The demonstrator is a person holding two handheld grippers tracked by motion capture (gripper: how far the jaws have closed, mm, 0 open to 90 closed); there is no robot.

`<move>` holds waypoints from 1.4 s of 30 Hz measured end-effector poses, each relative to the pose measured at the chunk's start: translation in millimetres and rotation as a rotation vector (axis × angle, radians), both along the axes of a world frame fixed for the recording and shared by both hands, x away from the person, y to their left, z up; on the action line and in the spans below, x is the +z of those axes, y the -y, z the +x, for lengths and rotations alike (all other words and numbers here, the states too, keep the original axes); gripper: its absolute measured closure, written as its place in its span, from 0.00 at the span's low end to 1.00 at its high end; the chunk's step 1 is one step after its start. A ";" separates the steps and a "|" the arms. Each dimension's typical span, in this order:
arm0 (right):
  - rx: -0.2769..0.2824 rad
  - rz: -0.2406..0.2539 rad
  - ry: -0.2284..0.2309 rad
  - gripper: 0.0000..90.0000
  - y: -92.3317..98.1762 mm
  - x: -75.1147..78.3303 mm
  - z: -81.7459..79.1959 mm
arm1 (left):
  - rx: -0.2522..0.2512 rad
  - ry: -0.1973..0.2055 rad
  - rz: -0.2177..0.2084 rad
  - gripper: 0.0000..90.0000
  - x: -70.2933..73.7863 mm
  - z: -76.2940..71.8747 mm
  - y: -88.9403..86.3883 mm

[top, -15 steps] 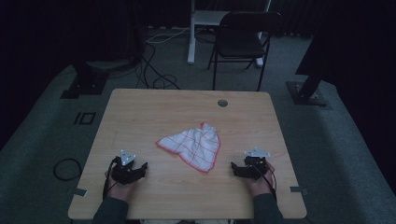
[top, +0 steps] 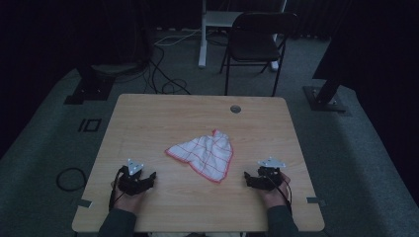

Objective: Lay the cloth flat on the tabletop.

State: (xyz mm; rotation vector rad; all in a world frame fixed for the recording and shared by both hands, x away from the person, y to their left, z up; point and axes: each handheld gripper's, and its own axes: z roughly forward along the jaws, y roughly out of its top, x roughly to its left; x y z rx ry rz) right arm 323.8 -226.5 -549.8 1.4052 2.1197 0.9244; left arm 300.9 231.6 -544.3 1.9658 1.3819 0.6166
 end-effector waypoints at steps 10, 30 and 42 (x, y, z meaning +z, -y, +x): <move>0.018 -0.005 -0.012 0.23 -1.5 2.1 -1.1 | 0.013 0.004 -0.007 0.45 -0.1 -0.2 -0.2; 0.098 0.035 0.021 0.60 -15.8 22.1 -17.7 | -0.096 0.031 0.007 0.57 24.3 8.5 2.5; 0.187 0.027 0.034 0.71 -37.4 31.5 -24.5 | -0.128 0.038 0.053 0.62 32.3 27.5 16.8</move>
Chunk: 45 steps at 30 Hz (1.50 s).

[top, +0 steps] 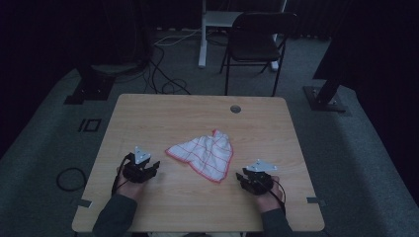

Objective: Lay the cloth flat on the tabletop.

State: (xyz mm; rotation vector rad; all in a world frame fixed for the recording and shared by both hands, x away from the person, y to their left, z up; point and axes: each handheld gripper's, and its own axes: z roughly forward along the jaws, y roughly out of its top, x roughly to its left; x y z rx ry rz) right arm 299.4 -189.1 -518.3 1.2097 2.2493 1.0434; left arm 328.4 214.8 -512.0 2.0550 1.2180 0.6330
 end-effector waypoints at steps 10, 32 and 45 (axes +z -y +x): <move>0.065 -0.006 0.013 0.71 -24.5 2.9 -2.6 | -0.019 0.009 0.002 0.62 1.6 14.1 10.7; 0.105 -0.026 0.005 0.60 -58.8 -8.2 0.1 | 0.005 0.010 -0.035 0.57 -1.2 49.8 27.9; 0.107 -0.080 -0.023 0.58 -65.0 -19.0 1.3 | 0.008 -0.017 -0.033 0.55 -14.9 69.4 43.4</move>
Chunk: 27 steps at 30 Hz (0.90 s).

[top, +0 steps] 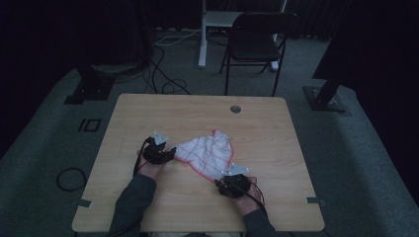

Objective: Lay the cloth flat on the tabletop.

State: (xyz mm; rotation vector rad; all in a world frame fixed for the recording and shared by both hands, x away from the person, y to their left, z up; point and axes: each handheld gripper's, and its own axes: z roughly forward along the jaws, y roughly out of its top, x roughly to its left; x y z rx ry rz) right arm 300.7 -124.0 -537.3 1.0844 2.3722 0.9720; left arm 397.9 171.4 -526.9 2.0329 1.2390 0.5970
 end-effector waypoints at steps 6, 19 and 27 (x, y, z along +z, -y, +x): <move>0.014 -0.004 -0.006 0.79 0.2 -2.1 2.2 | 0.020 -0.054 -0.009 0.59 -7.3 8.5 1.4; 0.021 0.030 0.027 0.97 6.5 4.3 -0.7 | 0.010 -0.080 -0.013 0.97 -4.7 8.8 3.2; 0.008 0.035 0.042 0.97 11.3 9.9 -3.9 | -0.009 -0.035 -0.067 0.97 11.0 -3.5 0.4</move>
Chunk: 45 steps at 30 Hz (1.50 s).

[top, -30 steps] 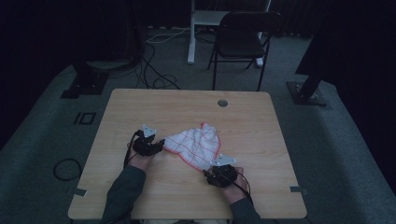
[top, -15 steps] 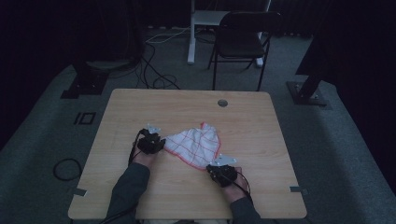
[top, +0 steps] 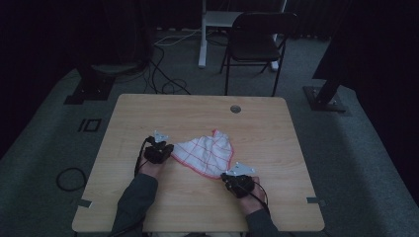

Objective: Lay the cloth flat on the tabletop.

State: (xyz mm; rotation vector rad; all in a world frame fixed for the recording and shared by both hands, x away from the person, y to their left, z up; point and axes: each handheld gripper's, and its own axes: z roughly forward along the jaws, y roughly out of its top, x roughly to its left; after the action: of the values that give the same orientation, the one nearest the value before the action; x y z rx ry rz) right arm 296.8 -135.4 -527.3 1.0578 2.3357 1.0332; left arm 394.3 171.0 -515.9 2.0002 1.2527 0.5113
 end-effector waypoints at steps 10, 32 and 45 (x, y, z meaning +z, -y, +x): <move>-0.015 -0.010 0.004 0.97 13.5 6.0 -6.3 | 0.002 0.008 -0.066 0.97 7.0 -24.8 -9.4; 0.010 -0.079 -0.053 0.97 39.6 0.0 -27.2 | -0.013 -0.029 -0.116 0.97 -9.5 -88.2 -10.0; -0.008 -0.023 0.008 0.81 38.6 16.6 -10.1 | -0.019 -0.053 -0.112 0.97 -21.6 -101.6 -7.1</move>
State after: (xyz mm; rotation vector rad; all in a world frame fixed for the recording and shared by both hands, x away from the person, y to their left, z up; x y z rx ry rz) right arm 286.7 -174.0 -510.7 1.0511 2.3295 1.0029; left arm 292.8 178.1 -537.5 1.9411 1.2650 0.3726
